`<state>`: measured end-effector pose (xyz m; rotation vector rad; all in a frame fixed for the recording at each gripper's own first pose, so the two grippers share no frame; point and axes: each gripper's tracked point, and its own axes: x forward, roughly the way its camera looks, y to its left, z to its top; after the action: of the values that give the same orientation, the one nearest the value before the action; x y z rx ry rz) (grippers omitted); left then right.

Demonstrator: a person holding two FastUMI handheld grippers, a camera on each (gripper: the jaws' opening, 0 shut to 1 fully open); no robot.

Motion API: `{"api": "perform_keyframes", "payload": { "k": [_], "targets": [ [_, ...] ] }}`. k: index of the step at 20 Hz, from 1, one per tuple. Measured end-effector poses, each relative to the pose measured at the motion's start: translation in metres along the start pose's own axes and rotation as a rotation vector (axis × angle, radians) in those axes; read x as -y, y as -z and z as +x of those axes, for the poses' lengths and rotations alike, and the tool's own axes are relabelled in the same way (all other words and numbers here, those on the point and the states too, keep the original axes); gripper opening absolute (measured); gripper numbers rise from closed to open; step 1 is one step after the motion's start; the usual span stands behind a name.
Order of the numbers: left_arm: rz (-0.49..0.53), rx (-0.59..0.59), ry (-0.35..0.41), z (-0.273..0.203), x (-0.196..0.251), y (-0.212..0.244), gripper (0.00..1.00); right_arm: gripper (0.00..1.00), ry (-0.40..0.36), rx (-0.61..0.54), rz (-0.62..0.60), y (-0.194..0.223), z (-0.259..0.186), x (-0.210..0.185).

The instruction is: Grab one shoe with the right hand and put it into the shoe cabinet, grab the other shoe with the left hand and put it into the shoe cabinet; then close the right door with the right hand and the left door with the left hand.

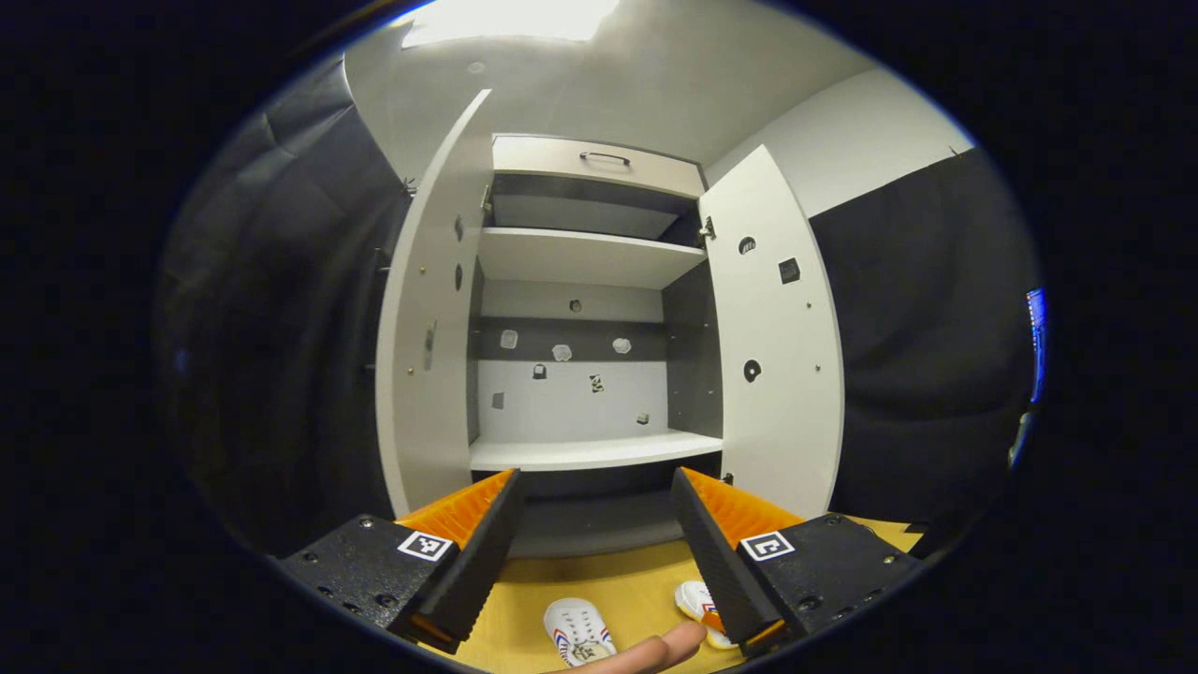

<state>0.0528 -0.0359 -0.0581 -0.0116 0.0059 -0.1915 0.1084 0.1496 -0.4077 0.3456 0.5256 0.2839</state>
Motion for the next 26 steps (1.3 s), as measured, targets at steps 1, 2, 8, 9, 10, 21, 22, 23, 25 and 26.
{"api": "perform_keyframes", "payload": {
  "k": [1, 2, 8, 9, 10, 21, 22, 23, 25, 26],
  "targets": [
    [0.001, 0.008, 0.015, 0.005, 0.005, -0.001, 0.96, 0.00, -0.010, 0.017, -0.007, -0.014, -0.014, -0.003],
    [0.004, 0.014, 0.020, 0.011, 0.007, 0.000, 0.96, 0.01, -0.011, 0.042, -0.015, -0.032, -0.027, -0.006],
    [-0.005, -0.004, -0.002, 0.050, -0.003, 0.021, 0.96, 0.01, -0.011, 0.189, -0.157, -0.131, -0.083, -0.045],
    [0.000, -0.037, -0.011, 0.058, -0.007, 0.024, 0.95, 0.01, -0.004, 0.208, -0.174, -0.146, -0.090, -0.052],
    [0.002, -0.035, -0.012, 0.062, -0.013, 0.028, 0.94, 0.01, -0.003, 0.222, -0.186, -0.162, -0.094, -0.060],
    [-0.057, -0.094, -0.050, 0.111, -0.058, 0.050, 0.96, 0.01, 0.053, 0.278, -0.308, -0.326, -0.070, -0.126],
    [-0.066, -0.109, -0.033, 0.115, -0.054, 0.056, 0.95, 0.01, 0.056, 0.273, -0.315, -0.339, -0.060, -0.133],
    [-0.064, -0.122, -0.019, 0.119, -0.052, 0.060, 0.96, 0.01, 0.056, 0.269, -0.321, -0.350, -0.050, -0.140],
    [-0.055, -0.135, -0.030, 0.126, -0.056, 0.066, 0.96, 0.01, 0.056, 0.254, -0.330, -0.371, -0.029, -0.151],
    [-0.039, -0.136, -0.051, 0.130, -0.061, 0.068, 0.95, 0.01, 0.056, 0.248, -0.338, -0.381, -0.017, -0.156]
  ]
}}
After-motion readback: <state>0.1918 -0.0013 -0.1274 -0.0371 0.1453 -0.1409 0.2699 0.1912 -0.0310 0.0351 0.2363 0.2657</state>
